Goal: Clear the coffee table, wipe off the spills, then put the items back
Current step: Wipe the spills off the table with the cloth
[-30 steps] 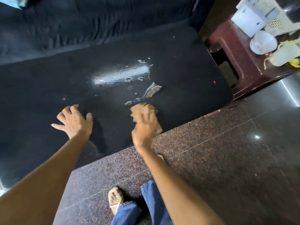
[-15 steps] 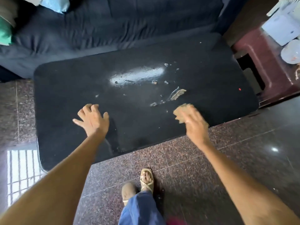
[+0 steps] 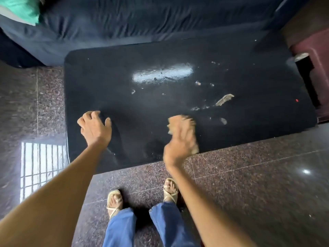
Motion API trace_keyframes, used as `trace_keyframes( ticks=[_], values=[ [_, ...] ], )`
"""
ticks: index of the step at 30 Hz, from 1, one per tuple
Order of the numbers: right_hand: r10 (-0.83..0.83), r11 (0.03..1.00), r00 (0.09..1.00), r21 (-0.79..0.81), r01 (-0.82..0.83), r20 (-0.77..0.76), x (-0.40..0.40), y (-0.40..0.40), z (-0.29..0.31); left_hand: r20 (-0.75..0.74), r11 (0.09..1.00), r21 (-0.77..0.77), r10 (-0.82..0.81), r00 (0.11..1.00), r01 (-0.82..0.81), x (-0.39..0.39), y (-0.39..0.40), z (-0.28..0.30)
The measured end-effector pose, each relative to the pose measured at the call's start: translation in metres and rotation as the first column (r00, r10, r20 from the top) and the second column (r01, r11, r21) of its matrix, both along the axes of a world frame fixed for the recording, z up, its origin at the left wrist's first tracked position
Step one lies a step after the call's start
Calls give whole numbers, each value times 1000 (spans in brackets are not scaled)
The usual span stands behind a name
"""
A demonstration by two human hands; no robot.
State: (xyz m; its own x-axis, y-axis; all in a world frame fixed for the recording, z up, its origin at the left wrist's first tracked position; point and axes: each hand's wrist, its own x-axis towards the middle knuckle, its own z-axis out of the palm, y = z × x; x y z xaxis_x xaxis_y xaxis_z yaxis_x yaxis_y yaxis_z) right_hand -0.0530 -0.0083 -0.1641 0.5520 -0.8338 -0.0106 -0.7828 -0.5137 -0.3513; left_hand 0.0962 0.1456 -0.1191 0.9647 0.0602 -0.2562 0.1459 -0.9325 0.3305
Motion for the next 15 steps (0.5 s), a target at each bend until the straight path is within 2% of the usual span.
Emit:
trace_keyframes(
  ticks=[2, 5, 7, 10, 11, 12, 13, 15],
  values=[
    [318, 948, 948, 25, -318, 18, 8, 68, 7, 9, 1000, 4, -12, 1000, 12, 4, 9, 0],
    [681, 717, 724, 97, -690, 110, 16, 138, 9, -2, 998, 33, -57, 998, 57, 10, 26, 4],
    [803, 568, 583, 139, -811, 124, 16, 139, 5, -5, 998, 29, -57, 998, 57, 16, 37, 4],
    [935, 348, 350, 40, -937, 51, 7, 104, 3, -18, 1000, 15, -25, 1000, 25, 27, 59, 6],
    [940, 340, 340, 1, -940, 17, 1, 84, 2, -28, 1000, 8, -28, 999, 28, 28, 63, 5],
    [918, 397, 397, -35, -917, 0, -7, 62, 2, -36, 999, 2, -37, 999, 37, 27, 68, 5],
    [864, 503, 504, -50, -863, -5, -15, 41, 1, -42, 999, -7, -46, 998, 46, 27, 73, 5],
    [639, 766, 769, -86, -637, 5, -30, 12, 2, -53, 999, -26, -49, 997, 48, 27, 85, 2]
  ],
)
